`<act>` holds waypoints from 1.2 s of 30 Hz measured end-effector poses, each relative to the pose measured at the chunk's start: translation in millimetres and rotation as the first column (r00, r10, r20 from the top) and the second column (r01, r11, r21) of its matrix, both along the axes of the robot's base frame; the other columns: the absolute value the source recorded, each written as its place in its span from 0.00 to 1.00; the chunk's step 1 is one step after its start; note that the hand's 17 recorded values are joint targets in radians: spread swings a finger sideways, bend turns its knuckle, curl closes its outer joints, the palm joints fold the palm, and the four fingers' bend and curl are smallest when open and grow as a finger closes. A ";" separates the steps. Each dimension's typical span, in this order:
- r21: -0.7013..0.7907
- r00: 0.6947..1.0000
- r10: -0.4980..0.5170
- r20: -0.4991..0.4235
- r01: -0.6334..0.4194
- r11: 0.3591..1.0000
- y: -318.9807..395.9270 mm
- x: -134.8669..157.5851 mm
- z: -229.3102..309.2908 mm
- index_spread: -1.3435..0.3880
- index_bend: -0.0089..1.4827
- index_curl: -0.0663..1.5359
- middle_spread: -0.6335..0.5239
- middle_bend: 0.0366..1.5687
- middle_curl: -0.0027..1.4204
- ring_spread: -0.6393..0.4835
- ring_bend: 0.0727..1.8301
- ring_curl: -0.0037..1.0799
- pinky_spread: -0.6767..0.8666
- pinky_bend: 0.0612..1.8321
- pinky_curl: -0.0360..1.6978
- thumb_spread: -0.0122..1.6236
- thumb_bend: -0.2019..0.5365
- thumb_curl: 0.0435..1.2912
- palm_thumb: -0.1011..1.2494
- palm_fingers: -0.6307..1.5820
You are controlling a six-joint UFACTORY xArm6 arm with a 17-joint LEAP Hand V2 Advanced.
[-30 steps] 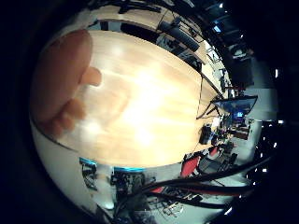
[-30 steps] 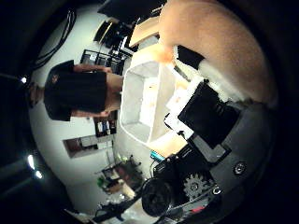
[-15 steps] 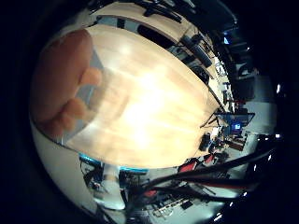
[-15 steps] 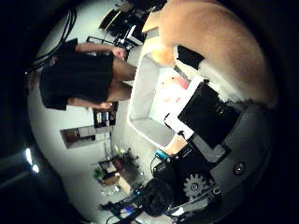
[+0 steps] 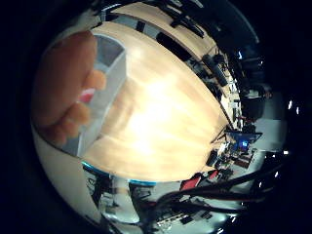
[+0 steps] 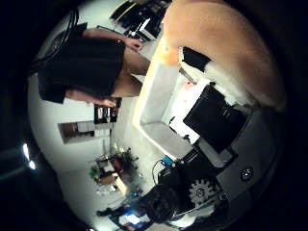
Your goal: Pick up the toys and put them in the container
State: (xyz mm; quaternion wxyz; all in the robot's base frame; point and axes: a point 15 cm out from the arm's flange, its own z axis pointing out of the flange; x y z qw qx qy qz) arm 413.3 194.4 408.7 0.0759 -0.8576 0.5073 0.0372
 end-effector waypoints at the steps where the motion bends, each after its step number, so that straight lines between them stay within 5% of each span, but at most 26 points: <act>1: 0.000 1.000 0.009 0.001 -0.009 1.000 7.5 -1.9 -1.2 0.41 0.13 0.56 0.23 0.60 0.46 0.29 0.69 0.45 0.16 0.65 0.33 0.67 0.26 0.21 0.86 0.82; 29: 0.000 0.992 0.119 0.041 -0.119 0.993 50.6 -10.9 -13.4 0.41 0.12 0.56 0.22 0.57 0.45 0.28 0.68 0.44 0.16 0.66 0.34 0.68 0.24 0.21 0.84 0.80; 33: 0.000 0.987 0.152 0.050 -0.152 0.988 50.5 -9.5 -13.1 0.43 0.09 0.54 0.22 0.50 0.43 0.26 0.66 0.43 0.12 0.66 0.33 0.67 0.12 0.16 0.61 0.72; 36: -0.002 0.987 0.153 0.052 -0.153 0.988 48.4 -8.0 -13.0 0.44 0.09 0.52 0.23 0.43 0.41 0.25 0.63 0.43 0.10 0.67 0.33 0.63 0.13 0.13 0.43 0.64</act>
